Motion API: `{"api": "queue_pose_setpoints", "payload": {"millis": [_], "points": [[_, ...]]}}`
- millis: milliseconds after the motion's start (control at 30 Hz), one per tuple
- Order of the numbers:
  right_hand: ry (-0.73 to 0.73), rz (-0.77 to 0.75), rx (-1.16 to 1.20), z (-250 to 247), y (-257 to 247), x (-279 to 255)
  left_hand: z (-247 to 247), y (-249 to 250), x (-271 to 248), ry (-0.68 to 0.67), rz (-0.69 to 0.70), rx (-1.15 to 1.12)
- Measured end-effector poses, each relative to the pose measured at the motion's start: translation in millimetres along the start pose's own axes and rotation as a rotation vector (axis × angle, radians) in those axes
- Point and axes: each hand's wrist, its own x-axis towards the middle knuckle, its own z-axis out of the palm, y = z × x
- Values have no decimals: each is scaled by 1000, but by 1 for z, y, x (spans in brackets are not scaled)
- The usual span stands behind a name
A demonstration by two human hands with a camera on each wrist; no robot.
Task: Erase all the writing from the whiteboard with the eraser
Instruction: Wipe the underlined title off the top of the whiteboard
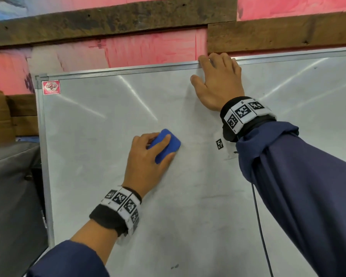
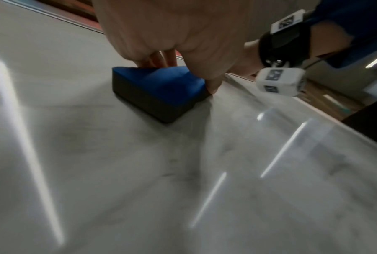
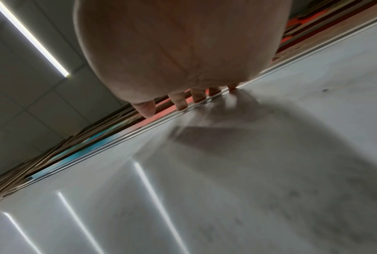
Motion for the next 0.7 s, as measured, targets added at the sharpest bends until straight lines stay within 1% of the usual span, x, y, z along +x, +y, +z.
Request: {"api": "queue_pose_setpoints", "payload": {"millis": [67, 167, 267, 333, 367, 467, 600, 700], "points": [[-15, -6, -1, 0, -1, 0, -12, -15, -11, 13, -39, 16], [-26, -5, -12, -2, -1, 0, -28, -29, -6, 57, -126, 27], [-34, 9, -17, -2, -2, 0, -30, -28, 1, 117, -213, 27], [-32, 19, -13, -1, -5, -1, -24, -18, -3, 132, -251, 4], [-29, 27, -11, -2, -7, -1, -19, -13, -7, 119, -231, -4], [-35, 47, -7, -3, -10, -2, -7, 0, -19, 38, -109, 7], [-74, 43, -46, -7, -8, -2, -7, 1, -15, 30, -116, -13], [-65, 39, -59, -7, -11, -3, -12, 1, -6, 10, -106, 5]]}}
